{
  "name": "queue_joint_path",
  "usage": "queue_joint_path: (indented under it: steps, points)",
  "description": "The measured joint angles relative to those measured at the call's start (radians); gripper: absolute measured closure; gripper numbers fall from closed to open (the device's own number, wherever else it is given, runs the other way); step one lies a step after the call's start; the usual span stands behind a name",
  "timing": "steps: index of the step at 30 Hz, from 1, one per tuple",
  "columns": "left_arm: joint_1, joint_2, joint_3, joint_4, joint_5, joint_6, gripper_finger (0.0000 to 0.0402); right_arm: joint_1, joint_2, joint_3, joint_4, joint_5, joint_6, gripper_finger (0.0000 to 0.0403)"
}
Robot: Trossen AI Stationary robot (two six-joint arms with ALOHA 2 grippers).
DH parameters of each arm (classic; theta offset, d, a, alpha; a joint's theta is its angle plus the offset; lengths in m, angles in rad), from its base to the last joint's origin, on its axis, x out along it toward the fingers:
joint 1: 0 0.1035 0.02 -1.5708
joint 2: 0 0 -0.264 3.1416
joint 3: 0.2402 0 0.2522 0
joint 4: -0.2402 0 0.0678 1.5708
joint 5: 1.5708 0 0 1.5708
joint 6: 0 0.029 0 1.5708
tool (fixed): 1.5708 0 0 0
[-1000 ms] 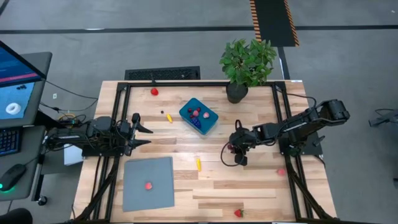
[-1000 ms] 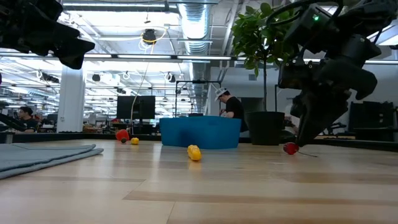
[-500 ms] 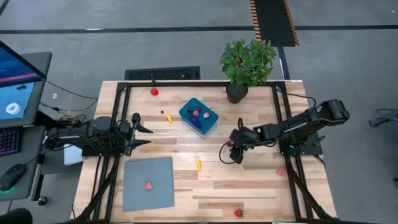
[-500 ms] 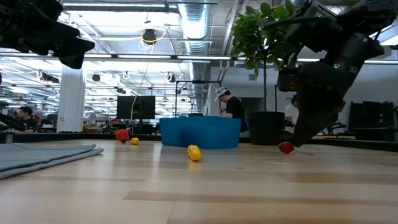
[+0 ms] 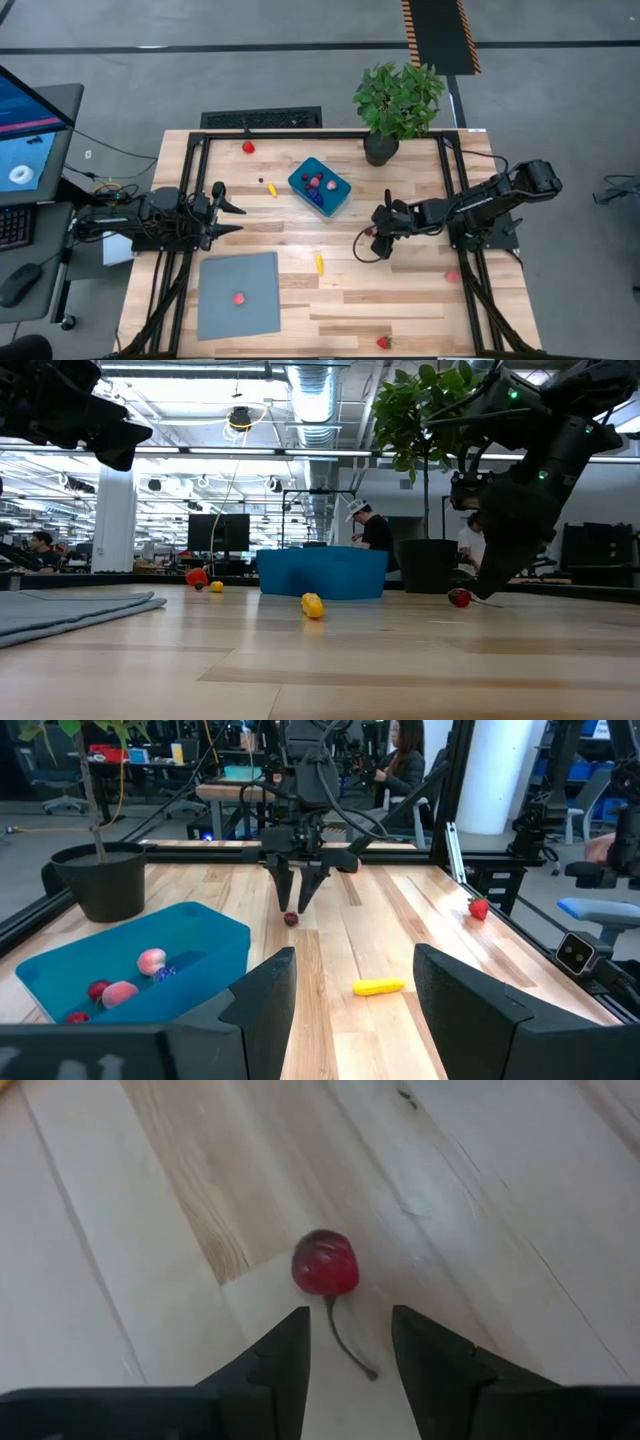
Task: Pick and placing Produce into tupperware
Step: Put the cherry into the container
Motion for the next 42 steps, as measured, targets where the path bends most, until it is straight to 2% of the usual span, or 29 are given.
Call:
queue_joint_path:
  steps: [13, 20, 24, 29, 34, 42]
  points:
    - [0.000, 0.000, 0.000, -0.007, 0.004, -0.003, 0.0208, 0.005, 0.005, 0.000, -0.018, 0.013, -0.036, 0.0239]
    - [0.000, 0.000, 0.000, -0.011, 0.004, -0.012, 0.0208, 0.008, 0.117, 0.037, -0.028, 0.037, -0.074, 0.0239]
    - [0.000, 0.000, 0.000, -0.013, 0.004, -0.017, 0.0208, 0.023, 0.132, 0.081, -0.050, 0.041, -0.113, 0.0244]
    - [0.000, 0.000, 0.000, -0.018, 0.005, -0.027, 0.0208, 0.001, 0.148, 0.132, -0.105, 0.005, -0.153, 0.0292]
    - [0.000, 0.000, 0.000, -0.028, 0.005, -0.031, 0.0208, -0.018, 0.192, 0.144, -0.104, -0.042, -0.192, 0.0380]
    - [0.000, 0.000, 0.000, -0.033, 0.004, -0.031, 0.0208, 0.004, 0.163, 0.181, -0.119, -0.023, -0.243, 0.0392]
